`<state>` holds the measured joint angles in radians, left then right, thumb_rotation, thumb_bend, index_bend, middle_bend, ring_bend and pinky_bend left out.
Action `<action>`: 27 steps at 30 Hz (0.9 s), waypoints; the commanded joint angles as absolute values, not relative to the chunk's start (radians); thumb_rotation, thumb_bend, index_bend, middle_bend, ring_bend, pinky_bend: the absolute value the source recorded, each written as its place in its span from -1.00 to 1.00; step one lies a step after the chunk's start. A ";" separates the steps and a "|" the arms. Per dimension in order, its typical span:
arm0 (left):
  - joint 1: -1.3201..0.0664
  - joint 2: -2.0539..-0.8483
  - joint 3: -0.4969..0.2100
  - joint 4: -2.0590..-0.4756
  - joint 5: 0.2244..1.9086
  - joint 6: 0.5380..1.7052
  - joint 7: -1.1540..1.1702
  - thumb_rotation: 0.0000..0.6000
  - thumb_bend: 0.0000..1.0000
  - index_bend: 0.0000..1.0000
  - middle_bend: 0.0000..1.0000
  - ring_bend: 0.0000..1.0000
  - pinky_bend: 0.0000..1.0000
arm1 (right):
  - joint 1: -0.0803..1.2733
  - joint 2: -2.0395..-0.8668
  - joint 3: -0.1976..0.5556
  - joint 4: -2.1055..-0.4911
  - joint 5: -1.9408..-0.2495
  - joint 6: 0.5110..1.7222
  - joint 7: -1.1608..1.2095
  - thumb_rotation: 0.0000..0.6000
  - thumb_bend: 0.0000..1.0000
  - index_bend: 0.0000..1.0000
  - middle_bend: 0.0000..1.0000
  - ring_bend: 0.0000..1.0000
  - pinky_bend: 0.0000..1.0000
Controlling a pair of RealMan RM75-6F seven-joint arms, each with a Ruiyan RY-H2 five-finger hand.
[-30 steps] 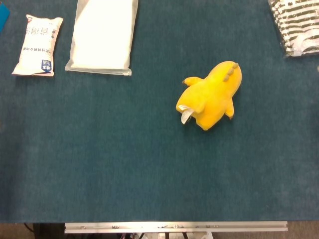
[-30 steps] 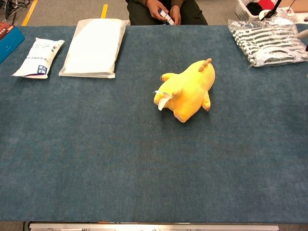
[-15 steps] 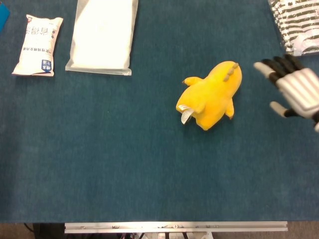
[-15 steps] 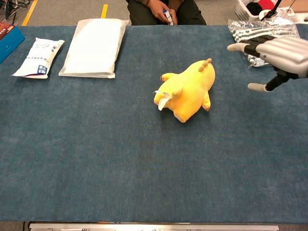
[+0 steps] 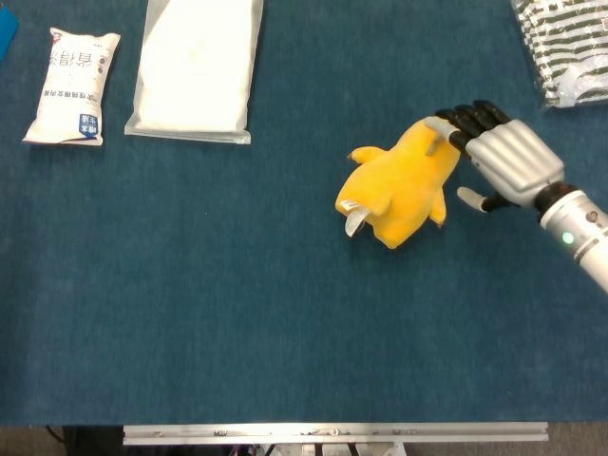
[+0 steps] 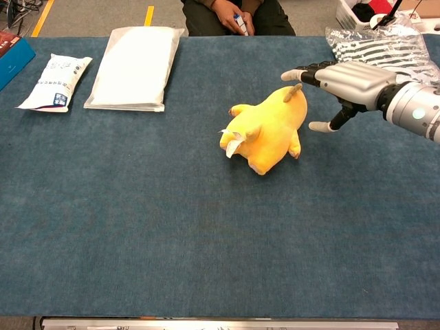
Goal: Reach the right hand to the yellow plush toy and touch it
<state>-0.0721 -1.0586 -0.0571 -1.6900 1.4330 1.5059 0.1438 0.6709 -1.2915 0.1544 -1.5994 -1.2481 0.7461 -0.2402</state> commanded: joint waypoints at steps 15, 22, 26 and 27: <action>-0.074 -1.058 -0.057 -1.698 1.434 1.497 0.147 1.00 -0.23 -0.03 -0.05 -0.28 -0.17 | 0.712 -1.302 0.109 -1.570 -1.229 0.681 -0.142 0.93 -0.45 -1.00 -0.85 -1.00 -1.00; -0.075 -1.060 -0.054 -1.698 1.438 1.494 0.154 1.00 -0.23 -0.03 -0.05 -0.28 -0.17 | 0.698 -1.272 0.115 -1.609 -1.260 0.750 -0.128 0.93 -0.45 -1.00 -0.85 -1.00 -1.00; -0.076 -1.062 -0.056 -1.698 1.437 1.493 0.156 1.00 -0.23 -0.03 -0.05 -0.28 -0.17 | 0.699 -1.279 0.102 -1.598 -1.254 0.745 -0.124 0.93 -0.45 -1.00 -0.85 -1.00 -1.00; -0.076 -1.062 -0.056 -1.699 1.437 1.493 0.156 1.00 -0.23 -0.03 -0.05 -0.28 -0.17 | 0.700 -1.283 0.098 -1.592 -1.251 0.740 -0.123 0.93 -0.45 -1.00 -0.85 -1.00 -1.00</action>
<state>-0.0763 -1.0619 -0.0562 -1.6986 1.4372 1.4934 0.1555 0.6991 -1.2793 0.1015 -1.5963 -1.2535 0.7439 -0.1243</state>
